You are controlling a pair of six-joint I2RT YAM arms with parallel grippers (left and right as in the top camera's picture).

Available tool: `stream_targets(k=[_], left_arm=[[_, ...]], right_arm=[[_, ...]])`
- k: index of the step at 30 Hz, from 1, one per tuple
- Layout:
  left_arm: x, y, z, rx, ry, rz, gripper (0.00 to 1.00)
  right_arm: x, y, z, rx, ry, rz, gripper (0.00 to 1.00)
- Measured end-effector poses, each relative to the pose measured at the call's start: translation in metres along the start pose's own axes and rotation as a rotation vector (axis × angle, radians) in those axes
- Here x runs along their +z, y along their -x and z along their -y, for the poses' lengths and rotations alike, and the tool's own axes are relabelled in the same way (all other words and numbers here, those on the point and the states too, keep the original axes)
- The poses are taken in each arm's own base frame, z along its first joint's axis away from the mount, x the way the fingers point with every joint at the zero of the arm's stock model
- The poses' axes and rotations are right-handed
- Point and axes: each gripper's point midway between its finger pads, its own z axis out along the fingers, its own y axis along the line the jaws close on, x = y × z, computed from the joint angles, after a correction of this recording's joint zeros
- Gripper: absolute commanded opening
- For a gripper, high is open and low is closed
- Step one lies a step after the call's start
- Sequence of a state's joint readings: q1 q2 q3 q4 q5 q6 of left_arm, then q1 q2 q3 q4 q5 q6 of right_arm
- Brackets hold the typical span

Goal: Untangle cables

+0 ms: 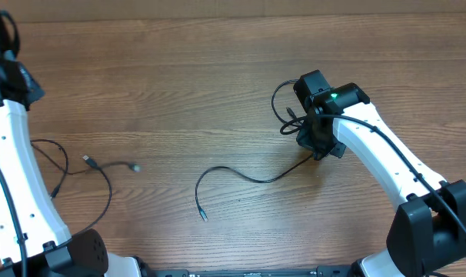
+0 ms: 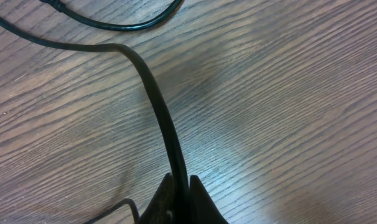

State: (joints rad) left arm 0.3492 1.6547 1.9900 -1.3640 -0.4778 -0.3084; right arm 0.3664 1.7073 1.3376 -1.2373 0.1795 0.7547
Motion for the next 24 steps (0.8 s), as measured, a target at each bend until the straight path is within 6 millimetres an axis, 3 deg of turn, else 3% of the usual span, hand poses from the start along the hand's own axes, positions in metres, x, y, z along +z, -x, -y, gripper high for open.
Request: stream_targets(k=[9,16,21,24], left_arm=[[0.001,0.001,0.002,-0.019,-0.018,0.001,0.05],[-0.004,0.018,0.005,-0.059,-0.045,0.061,0.04],[-0.020,0.041,-0.008,-0.123,-0.058,0.140,0.04],[-0.025,0.042,-0.011,-0.138,-0.082,0.137,0.04]], right_arm=[[0.000,0.000,0.000,0.000,0.002,0.002,0.04],[0.000,0.000,0.000,0.000,0.002,0.002,0.05],[0.000,0.000,0.000,0.000,0.001,0.001,0.04],[0.000,0.000,-0.001,0.000,0.002,0.002,0.05]])
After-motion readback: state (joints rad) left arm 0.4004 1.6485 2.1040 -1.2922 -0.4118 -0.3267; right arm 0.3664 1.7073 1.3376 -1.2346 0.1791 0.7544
